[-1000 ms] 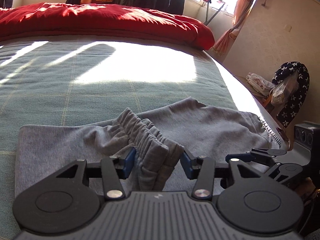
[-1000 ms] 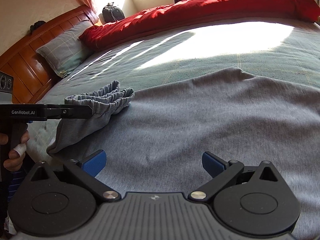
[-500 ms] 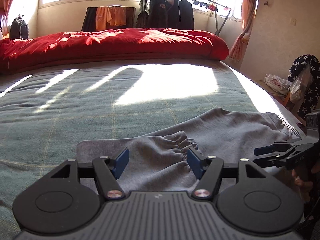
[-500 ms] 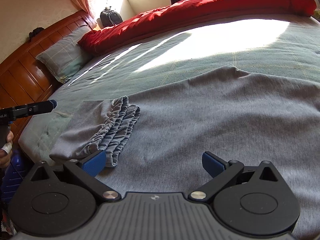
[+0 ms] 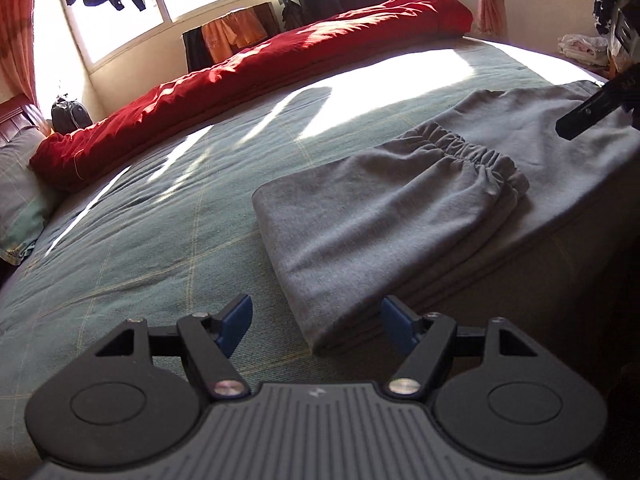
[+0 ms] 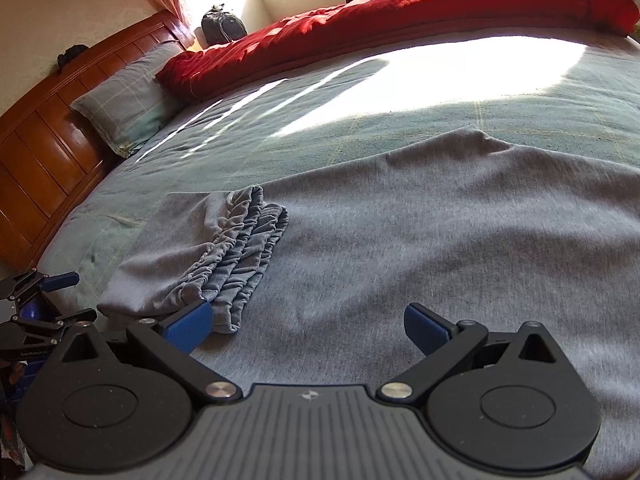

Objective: Fold clothes
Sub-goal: 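Move the open right gripper to the gathered elastic cuff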

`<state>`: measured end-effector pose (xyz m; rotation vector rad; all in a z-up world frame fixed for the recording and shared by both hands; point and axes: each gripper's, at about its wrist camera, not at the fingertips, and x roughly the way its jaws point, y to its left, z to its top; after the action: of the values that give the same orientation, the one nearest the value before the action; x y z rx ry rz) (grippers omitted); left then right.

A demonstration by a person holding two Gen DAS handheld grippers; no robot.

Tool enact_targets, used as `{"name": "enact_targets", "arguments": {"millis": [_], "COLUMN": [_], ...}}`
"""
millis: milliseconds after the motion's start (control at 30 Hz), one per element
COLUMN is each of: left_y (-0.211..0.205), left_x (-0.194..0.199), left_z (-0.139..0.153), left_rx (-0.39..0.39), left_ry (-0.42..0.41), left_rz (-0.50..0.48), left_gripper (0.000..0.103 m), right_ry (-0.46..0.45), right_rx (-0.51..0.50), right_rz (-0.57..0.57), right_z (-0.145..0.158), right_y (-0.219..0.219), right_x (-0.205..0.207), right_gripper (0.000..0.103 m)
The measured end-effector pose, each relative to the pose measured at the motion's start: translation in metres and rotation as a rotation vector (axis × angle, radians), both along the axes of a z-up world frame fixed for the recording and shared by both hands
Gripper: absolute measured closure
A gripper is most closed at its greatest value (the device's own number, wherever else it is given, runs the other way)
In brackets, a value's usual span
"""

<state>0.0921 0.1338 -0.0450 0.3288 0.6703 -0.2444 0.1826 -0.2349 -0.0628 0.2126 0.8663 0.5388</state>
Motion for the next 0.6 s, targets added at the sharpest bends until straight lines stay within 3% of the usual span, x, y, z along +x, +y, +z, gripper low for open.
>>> {"name": "enact_targets", "arguments": {"millis": [167, 367, 433, 533, 600], "left_y": [0.005, 0.004, 0.013, 0.029, 0.034], "left_x": [0.048, 0.123, 0.141, 0.143, 0.137], "left_z": [0.016, -0.006, -0.027, -0.048, -0.044], "left_rx": [-0.215, -0.26, -0.299, -0.354, -0.377], "left_ry": [0.015, 0.071, 0.148, 0.184, 0.175], "left_rz": [-0.039, -0.016, 0.033, 0.084, 0.088], "left_gripper": [0.03, 0.031, 0.031, 0.03, 0.03], "right_ry": [-0.021, -0.009, -0.004, 0.007, 0.02], "right_rx": [-0.011, -0.032, -0.033, -0.035, -0.036], "right_rz": [-0.002, -0.033, -0.044, -0.06, -0.061], "right_z": [0.006, 0.006, 0.004, 0.001, -0.004], "right_y": [0.005, 0.0, -0.004, -0.01, -0.012], "right_x": [-0.003, -0.001, 0.0, 0.005, 0.009], "right_gripper": [0.0, 0.0, 0.0, 0.0, 0.0]}}
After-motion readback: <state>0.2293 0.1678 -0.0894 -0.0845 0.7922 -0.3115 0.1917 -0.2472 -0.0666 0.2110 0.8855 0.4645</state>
